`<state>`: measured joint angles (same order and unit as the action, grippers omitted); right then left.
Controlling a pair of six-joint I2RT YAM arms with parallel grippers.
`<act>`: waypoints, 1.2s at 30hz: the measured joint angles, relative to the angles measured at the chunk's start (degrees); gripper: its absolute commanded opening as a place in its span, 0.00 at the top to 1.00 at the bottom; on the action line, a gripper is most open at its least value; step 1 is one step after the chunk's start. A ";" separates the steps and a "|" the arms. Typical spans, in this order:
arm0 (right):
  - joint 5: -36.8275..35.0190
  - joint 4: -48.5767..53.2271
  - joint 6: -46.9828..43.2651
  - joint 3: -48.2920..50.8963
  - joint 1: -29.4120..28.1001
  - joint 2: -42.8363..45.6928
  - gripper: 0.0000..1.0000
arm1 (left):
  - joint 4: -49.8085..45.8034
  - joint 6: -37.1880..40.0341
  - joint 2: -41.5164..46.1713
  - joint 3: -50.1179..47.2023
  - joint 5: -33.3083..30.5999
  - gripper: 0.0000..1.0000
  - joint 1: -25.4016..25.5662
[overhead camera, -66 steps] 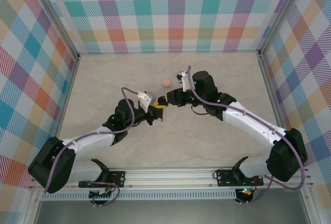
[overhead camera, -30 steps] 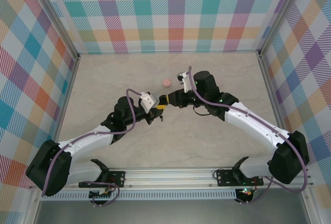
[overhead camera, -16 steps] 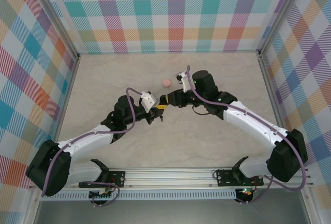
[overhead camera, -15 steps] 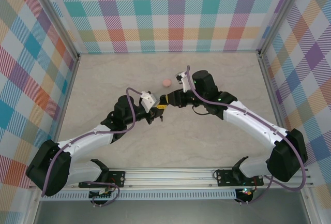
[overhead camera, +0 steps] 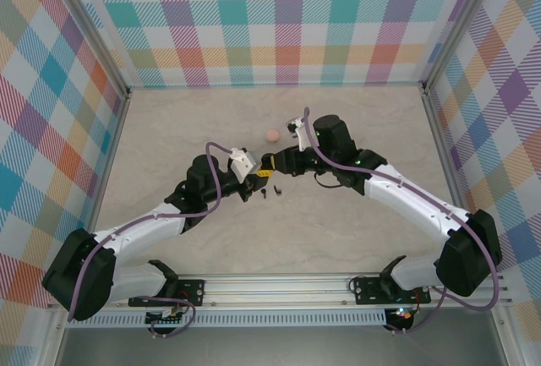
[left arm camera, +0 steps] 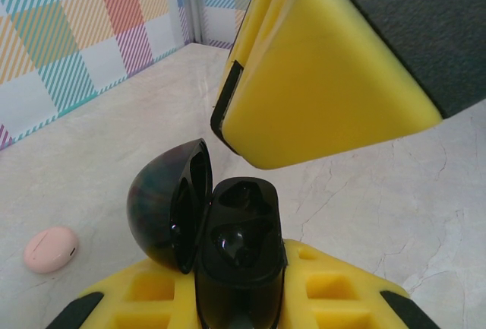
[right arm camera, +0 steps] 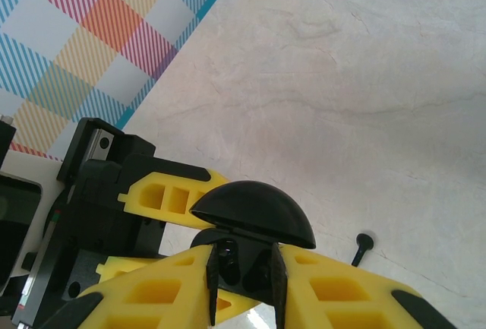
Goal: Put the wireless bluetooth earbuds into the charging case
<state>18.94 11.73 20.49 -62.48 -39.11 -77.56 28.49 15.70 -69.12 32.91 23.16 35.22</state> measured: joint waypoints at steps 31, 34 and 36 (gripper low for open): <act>-6.69 19.32 -6.69 3.45 -0.07 -9.20 0.57 | -16.70 -16.20 11.89 0.00 -14.29 0.82 0.00; -4.98 19.74 -8.24 3.45 -1.03 -12.02 0.54 | -19.67 -17.51 13.75 -0.11 -14.75 0.82 0.00; -4.24 20.06 -9.49 3.45 -2.03 -13.57 0.52 | -21.24 -17.99 14.97 -0.15 -14.99 0.82 0.00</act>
<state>14.70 31.79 11.00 -59.02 -41.15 -91.13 7.25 -2.28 -54.15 32.75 8.16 35.22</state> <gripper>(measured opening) 0.467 0.215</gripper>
